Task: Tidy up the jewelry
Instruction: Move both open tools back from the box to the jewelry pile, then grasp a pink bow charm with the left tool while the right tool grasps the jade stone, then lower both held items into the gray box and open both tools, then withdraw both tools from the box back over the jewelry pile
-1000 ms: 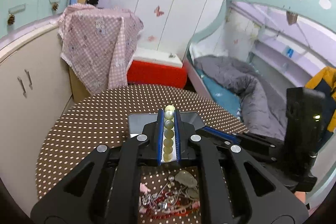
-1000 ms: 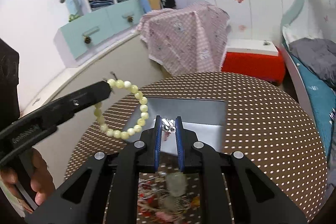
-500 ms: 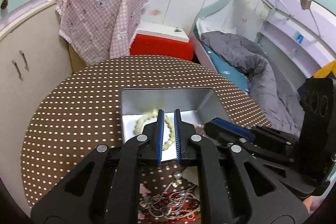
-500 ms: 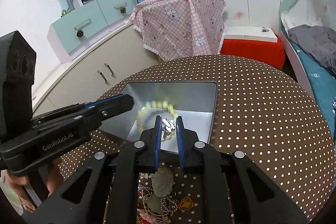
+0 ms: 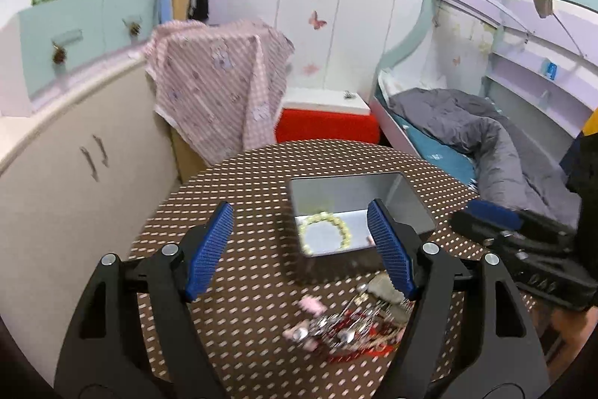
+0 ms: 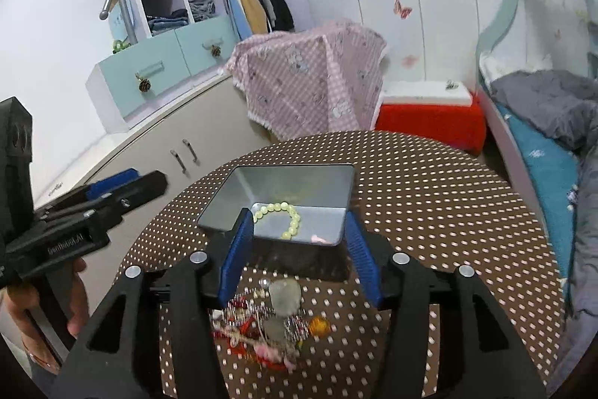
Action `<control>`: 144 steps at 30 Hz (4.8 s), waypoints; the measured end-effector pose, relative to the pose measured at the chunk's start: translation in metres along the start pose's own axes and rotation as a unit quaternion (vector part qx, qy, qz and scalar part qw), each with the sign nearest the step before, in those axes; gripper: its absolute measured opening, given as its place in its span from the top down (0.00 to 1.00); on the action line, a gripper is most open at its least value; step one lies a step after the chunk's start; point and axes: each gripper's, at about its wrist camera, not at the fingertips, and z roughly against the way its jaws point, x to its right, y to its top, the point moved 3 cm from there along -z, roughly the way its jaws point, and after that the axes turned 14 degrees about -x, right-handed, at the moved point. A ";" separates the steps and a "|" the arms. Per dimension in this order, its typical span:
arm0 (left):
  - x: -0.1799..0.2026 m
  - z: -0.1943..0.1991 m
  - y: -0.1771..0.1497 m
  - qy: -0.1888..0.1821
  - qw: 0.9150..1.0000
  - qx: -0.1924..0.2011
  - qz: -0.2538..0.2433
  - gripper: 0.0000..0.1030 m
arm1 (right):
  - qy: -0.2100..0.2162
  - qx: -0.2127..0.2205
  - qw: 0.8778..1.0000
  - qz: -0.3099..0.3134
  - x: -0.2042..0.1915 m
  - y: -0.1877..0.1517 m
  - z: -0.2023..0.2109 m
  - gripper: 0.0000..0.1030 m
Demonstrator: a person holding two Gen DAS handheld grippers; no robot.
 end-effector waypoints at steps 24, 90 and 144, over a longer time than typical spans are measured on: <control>-0.002 -0.039 -0.065 0.030 0.996 -0.087 -0.008 0.29 | -0.039 -0.029 0.999 -0.002 0.000 -0.069 -0.005 0.45; 0.034 -0.080 0.017 -0.073 0.992 -0.104 -0.012 0.92 | -0.029 -0.076 0.995 0.061 -0.006 0.026 -0.066 0.74; 0.012 -0.006 -0.068 -0.029 0.997 -0.075 -0.014 0.39 | 0.005 -0.037 0.999 0.004 -0.008 -0.064 0.002 0.51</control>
